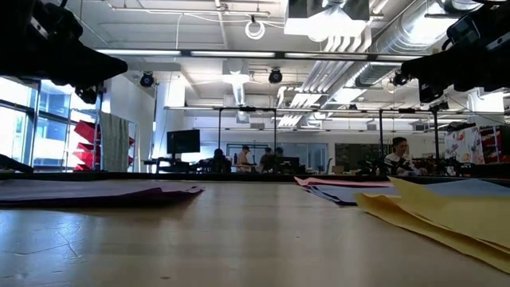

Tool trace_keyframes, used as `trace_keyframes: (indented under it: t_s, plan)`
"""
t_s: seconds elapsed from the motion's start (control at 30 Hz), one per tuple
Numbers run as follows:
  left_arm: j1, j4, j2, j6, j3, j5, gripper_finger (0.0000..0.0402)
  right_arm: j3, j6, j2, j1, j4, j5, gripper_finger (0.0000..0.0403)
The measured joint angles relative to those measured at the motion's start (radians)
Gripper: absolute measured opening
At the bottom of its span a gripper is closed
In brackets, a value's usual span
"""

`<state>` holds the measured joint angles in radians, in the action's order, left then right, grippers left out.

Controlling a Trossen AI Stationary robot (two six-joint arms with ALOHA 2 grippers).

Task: Organize paper
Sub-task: Return to Home Position

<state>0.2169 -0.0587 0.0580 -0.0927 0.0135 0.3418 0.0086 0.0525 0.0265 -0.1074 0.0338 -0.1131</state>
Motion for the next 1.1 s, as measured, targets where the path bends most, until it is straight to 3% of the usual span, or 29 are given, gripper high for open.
trace_keyframes:
  t_s: [0.07, 0.2, 0.27, 0.57, 1.1]
  plan:
    - [0.001, 0.001, -0.044, 0.088, -0.002, -0.069, 0.0, 0.0, 0.0, 0.0, 0.0, 0.0, 0.0, 0.0]
    - [-0.033, 0.028, -0.055, 0.297, -0.002, -0.313, 0.0, 0.0, 0.0, 0.001, 0.0, 0.0, 0.0, 0.0]
    - [-0.053, 0.05, -0.054, 0.334, -0.001, -0.373, 0.0, 0.0, 0.0, 0.001, 0.0, 0.0, 0.002, 0.0]
    - [-0.139, 0.053, -0.05, 0.232, -0.001, -0.323, 0.0, 0.001, 0.0, 0.0, 0.0, -0.004, 0.005, 0.0]
    - [-0.14, 0.053, -0.038, 0.226, -0.001, -0.319, 0.0, 0.002, 0.0, 0.0, 0.0, -0.007, 0.005, 0.0]
